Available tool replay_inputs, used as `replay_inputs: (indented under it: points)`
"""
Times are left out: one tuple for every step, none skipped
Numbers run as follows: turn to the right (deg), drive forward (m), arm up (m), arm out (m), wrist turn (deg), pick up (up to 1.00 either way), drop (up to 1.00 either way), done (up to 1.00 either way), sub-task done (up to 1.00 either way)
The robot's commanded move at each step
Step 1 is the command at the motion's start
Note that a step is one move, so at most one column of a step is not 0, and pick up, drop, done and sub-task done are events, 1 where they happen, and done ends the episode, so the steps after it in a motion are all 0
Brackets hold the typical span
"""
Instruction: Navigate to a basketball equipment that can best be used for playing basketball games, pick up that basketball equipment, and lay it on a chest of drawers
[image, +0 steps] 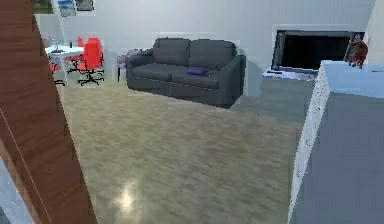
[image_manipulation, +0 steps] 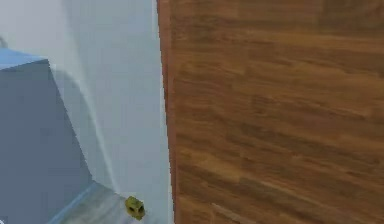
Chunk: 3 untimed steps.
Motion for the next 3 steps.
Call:
replay_inputs:
  points:
    - [0.0, 0.65, 0.0, 0.0, 0.0, 0.0, 0.0, 0.0, 0.0]
    - [-45.0, 0.0, 0.0, 0.0, 0.0, 0.0, 0.0, 0.0, 0.0]
    - [-12.0, 0.0, 0.0, 0.0, 0.0, 0.0, 0.0, 0.0, 0.0]
